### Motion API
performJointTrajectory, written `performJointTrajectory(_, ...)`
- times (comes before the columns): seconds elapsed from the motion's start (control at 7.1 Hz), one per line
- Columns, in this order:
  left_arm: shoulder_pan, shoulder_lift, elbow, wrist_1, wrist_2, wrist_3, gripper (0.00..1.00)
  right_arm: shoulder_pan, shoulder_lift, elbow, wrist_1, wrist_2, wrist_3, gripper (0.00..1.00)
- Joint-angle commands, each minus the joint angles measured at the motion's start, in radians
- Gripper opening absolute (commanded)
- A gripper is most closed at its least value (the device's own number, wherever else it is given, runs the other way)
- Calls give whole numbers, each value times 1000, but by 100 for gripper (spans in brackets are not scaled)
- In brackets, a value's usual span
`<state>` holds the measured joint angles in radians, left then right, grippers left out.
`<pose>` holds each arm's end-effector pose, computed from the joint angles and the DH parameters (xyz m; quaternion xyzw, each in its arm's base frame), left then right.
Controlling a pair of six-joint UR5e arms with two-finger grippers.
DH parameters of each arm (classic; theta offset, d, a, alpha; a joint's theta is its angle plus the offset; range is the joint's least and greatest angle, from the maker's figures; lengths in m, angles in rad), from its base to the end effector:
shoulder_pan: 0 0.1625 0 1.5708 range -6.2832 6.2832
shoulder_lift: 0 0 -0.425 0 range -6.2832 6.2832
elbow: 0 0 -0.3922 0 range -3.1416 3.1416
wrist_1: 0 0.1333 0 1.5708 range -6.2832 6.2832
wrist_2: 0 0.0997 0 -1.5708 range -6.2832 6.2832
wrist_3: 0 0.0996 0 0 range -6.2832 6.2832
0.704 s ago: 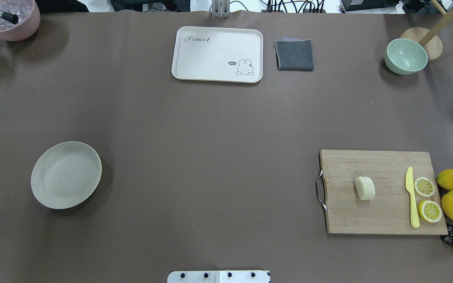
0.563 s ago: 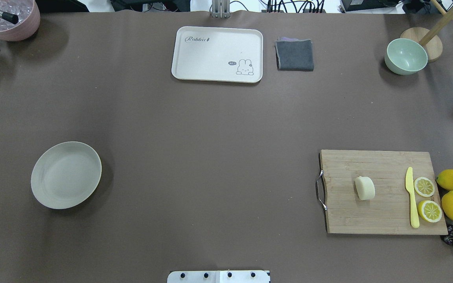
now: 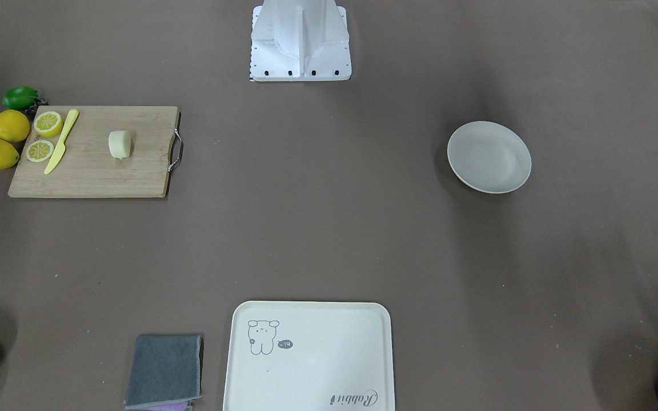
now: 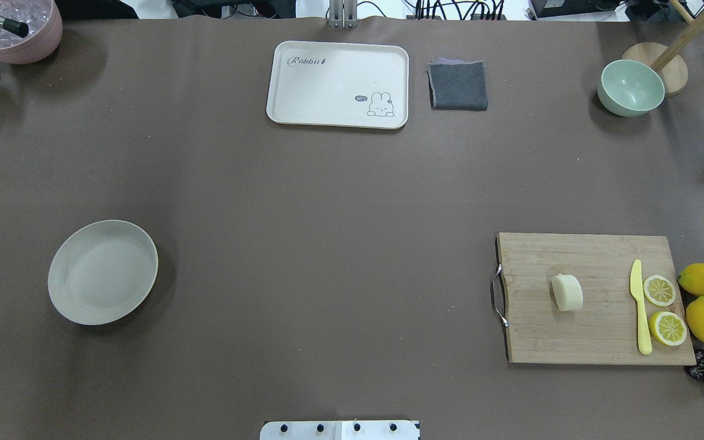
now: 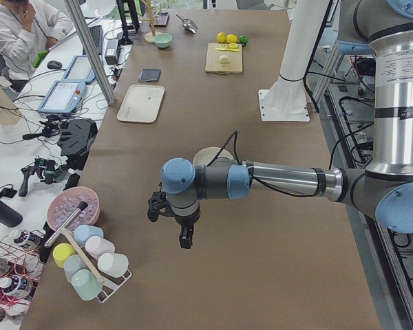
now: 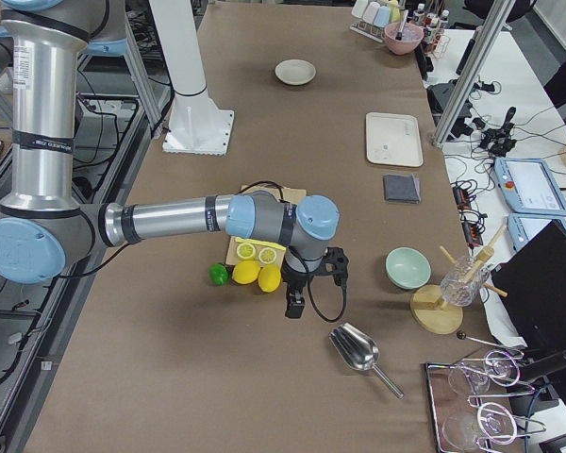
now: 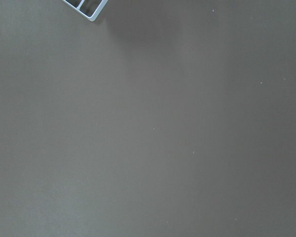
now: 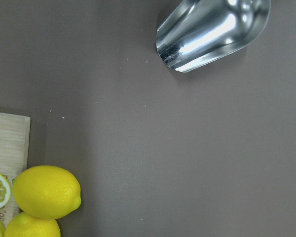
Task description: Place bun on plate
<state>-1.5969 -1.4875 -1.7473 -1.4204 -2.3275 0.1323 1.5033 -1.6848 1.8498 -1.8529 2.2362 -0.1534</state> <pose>-0.0767 -0.4487 0.6275 0.0027 0.3702 0.0388 0.9281 0.0428 -0.4323 0.6098 -0.0413 -0.3281 -0.0850 0.9399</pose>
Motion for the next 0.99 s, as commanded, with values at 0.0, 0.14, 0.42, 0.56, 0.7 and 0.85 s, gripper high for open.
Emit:
performJointTrajectory(0.0, 0, -2, -14, 0, -1, 1, 98, 2, -7, 16, -2, -4, 0, 100)
performJointTrajectory(0.14, 0, -13, -27, -2, -1, 0, 98, 5, -6, 20, -2, -6, -1, 100)
performJointTrajectory(0.42, -2, -22, -46, -18, -3, -7, 98, 20, 7, 42, 1, -3, 2, 100)
performJointTrajectory(0.56, -2, -25, -44, -63, -7, -7, 98, 26, 4, 64, 1, -4, -1, 100)
performJointTrajectory(0.7, -2, -23, -35, -162, -3, -11, 98, 28, 7, 78, 1, -1, -1, 100)
performJointTrajectory(0.85, -2, -25, -31, -219, -7, -11, 98, 37, 29, 92, 30, 2, 3, 100)
